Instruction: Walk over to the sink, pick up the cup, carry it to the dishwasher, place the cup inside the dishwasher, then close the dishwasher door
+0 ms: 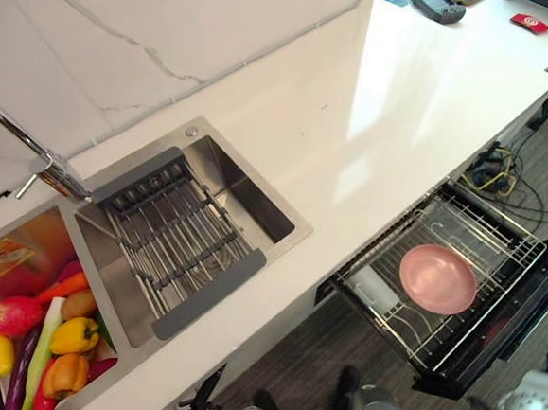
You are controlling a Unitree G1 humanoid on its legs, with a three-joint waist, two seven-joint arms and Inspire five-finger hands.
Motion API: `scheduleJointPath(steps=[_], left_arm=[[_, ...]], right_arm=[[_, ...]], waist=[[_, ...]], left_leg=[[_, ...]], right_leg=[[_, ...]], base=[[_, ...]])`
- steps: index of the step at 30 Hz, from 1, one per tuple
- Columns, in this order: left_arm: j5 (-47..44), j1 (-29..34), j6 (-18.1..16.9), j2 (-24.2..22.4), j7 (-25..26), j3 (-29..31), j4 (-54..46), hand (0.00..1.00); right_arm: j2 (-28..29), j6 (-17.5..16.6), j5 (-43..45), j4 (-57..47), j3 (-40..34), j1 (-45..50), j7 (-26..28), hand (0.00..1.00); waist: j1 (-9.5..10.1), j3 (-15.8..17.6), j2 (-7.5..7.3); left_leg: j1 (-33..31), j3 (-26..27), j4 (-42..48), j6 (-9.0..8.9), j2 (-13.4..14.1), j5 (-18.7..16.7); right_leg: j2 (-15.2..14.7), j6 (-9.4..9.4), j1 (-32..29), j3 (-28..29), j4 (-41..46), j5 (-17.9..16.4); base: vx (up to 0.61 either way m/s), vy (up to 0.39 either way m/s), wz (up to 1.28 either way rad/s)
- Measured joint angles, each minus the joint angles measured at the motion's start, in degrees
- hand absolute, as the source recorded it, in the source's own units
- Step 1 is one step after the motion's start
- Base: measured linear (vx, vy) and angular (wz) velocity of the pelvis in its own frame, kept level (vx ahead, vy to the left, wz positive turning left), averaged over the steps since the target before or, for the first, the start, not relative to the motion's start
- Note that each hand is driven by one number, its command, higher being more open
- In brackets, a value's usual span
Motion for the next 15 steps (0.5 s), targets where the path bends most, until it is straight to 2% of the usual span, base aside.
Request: scheduleJointPath(steps=[3,5,10,13,15], left_arm=[[0.66,0.02,0.00,-0.21,-0.07,-0.32,0.65,1.00],[1.10,0.70,-0.39,-0.29,-0.40,-0.54,0.65,1.00],[2.87,1.28,-1.15,-0.18,-2.07,-1.21,0.82,1.00],[4.63,1.67,-1.39,-0.16,-3.71,-1.52,0.89,1.00],[6.42,2.27,-1.56,-0.12,-5.09,-2.15,0.89,1.00]], right_arm=[[3.26,1.26,0.02,3.28,5.94,0.06,-0.33,1.00],[4.65,-0.76,1.13,2.86,8.82,-0.40,1.54,1.00],[2.69,-1.09,1.68,2.17,14.52,0.60,7.73,1.00],[1.85,0.42,1.61,1.70,18.02,0.86,12.30,1.00],[0.24,2.85,1.67,1.54,20.34,0.94,16.79,1.00]], waist=[[0.24,-0.48,0.65],[0.68,-0.84,0.61],[1.06,-0.89,0.50],[1.85,-0.90,0.54],[2.65,-0.91,0.72]], left_leg=[[-0.26,-1.64,-1.57,-0.04,-0.40,1.52],[-0.24,-2.64,-2.28,-0.36,-0.59,1.87],[-1.46,-4.21,-3.11,-0.30,-1.07,2.76],[-2.17,-5.59,-3.12,-0.32,-1.08,3.53],[-2.39,-7.22,-3.12,-0.06,-1.14,4.21]], right_leg=[[0.04,0.24,0.44,-1.67,-1.31,0.40],[0.09,0.29,1.01,-2.70,-1.90,0.68],[0.44,0.28,1.26,-4.46,-4.26,2.25],[0.60,-0.02,1.54,-6.02,-4.71,2.56],[0.64,-0.10,2.23,-7.60,-4.89,2.60]], base=[[-0.05,-0.028,0.27],[-0.03,-0.016,0.23],[-0.01,-0.004,0.17],[0.01,-0.012,0.25],[0.02,-0.014,0.34]])
